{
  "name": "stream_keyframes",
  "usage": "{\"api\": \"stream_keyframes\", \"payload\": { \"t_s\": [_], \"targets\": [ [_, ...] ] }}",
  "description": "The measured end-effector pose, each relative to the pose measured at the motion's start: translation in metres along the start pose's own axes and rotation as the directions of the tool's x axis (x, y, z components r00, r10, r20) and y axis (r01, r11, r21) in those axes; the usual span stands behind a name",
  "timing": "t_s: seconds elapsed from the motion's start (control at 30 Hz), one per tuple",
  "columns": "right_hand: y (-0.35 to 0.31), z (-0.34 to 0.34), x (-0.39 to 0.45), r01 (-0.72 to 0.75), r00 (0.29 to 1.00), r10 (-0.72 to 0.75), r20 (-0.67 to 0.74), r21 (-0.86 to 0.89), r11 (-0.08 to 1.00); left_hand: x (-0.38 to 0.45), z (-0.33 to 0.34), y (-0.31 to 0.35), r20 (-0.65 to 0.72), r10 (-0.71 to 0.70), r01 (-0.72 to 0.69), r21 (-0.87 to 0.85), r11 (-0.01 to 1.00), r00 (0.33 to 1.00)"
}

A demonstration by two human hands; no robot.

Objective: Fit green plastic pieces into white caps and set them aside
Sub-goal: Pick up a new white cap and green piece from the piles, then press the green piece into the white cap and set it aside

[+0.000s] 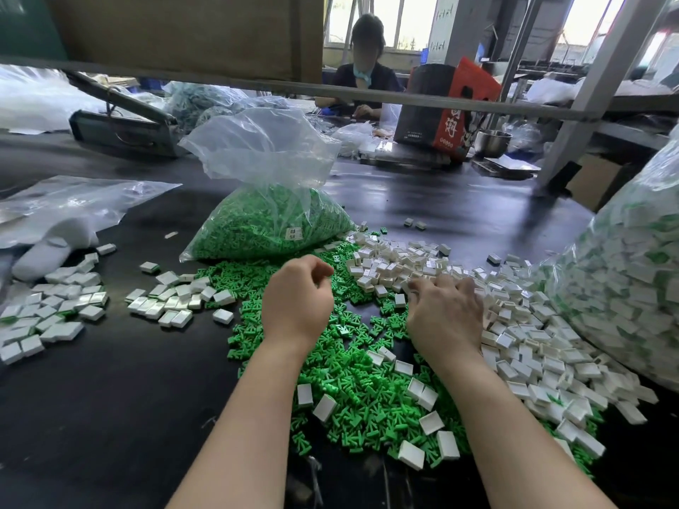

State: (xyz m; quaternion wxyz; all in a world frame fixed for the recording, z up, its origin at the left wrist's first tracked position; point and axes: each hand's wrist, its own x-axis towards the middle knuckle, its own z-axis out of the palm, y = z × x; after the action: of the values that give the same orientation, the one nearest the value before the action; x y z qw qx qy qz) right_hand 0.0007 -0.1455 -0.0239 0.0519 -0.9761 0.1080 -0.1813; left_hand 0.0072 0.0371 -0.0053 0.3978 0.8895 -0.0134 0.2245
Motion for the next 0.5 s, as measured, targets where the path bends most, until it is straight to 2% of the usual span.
{"api": "stream_keyframes", "payload": {
  "t_s": [0.17, 0.3, 0.4, 0.5],
  "targets": [
    [0.000, 0.005, 0.000, 0.091, 0.991, -0.096, 0.094, 0.056, 0.994, -0.004, 0.011, 0.004, 0.136, 0.016, -0.010, -0.040, 0.999, 0.991],
    [-0.001, 0.006, 0.000, 0.097, 0.995, -0.098, 0.000, 0.107, 0.990, -0.005, 0.013, 0.008, 0.207, -0.011, 0.035, -0.111, 0.993, 0.978],
    [-0.007, 0.000, -0.001, 0.173, 0.984, -0.143, -0.108, 0.363, 0.916, -0.005, 0.013, 0.011, 0.292, -0.060, 0.143, -0.272, 0.952, 0.955],
    [-0.017, -0.013, -0.002, 0.291, 0.955, -0.192, -0.224, 0.608, 0.738, -0.007, 0.009, 0.018, 0.436, -0.079, 0.328, -0.533, 0.780, 0.897]
  ]
}}
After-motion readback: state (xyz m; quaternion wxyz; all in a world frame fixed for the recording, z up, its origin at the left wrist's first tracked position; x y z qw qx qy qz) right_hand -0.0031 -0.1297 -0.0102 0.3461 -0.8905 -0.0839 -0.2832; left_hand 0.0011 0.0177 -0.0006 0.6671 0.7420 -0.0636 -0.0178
